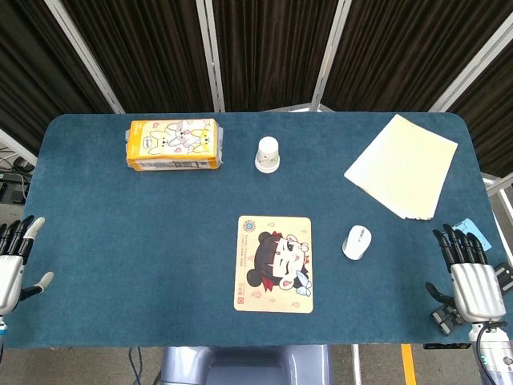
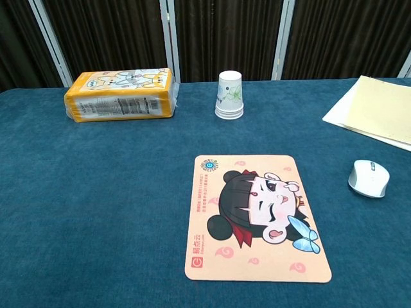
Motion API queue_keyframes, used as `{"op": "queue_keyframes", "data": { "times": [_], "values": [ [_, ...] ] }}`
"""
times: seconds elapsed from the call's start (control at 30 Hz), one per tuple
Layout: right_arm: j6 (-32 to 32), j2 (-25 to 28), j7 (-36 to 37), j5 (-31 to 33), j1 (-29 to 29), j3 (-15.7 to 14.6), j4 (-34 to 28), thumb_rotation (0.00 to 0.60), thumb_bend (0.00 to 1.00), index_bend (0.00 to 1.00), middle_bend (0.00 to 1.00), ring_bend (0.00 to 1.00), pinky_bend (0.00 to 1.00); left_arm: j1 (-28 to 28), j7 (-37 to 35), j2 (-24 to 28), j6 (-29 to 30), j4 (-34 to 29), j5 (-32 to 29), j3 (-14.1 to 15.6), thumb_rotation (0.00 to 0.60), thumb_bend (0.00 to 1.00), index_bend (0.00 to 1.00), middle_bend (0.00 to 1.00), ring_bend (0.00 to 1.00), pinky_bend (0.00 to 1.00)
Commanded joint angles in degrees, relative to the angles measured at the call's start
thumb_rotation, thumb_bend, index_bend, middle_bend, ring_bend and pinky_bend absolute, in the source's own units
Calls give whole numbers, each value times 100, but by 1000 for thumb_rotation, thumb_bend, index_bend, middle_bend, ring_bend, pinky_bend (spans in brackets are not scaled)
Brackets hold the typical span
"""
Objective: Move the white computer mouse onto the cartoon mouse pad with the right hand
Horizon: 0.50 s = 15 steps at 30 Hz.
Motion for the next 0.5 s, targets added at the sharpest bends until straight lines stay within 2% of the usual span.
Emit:
{"op": "queue_keyframes", "data": {
  "times": [0.03, 0.13, 0.23, 0.4, 0.5],
  "values": [
    [-48, 43, 74, -2, 22, -2, -56, 600, 131, 14, 0, 0, 0, -1, 0, 0, 0, 2, 0, -1, 600, 237, 0, 0, 0, 0],
    [-236, 181, 396, -101, 181, 35, -155, 600, 111, 23, 0, 0, 0, -3, 1, -6, 1, 7, 7, -1, 600, 236, 0, 0, 0, 0],
    [-303, 241, 549, -326, 377, 117, -91, 600, 102, 78, 1, 0, 0, -9, 9, -8, -4, 7, 8, -4, 600, 239, 0, 0, 0, 0],
    [-426, 229, 445, -850, 851, 278, 270, 600, 94, 129, 27, 0, 0, -12, 45, -15, -3, 0, 0, -11, 600, 237, 0, 0, 0, 0],
    [-790, 268, 434, -1074, 1226, 302, 426, 600, 80, 129, 28, 0, 0, -9, 44, -23, 3, 5, -2, -13, 600, 237, 0, 0, 0, 0]
  ]
}}
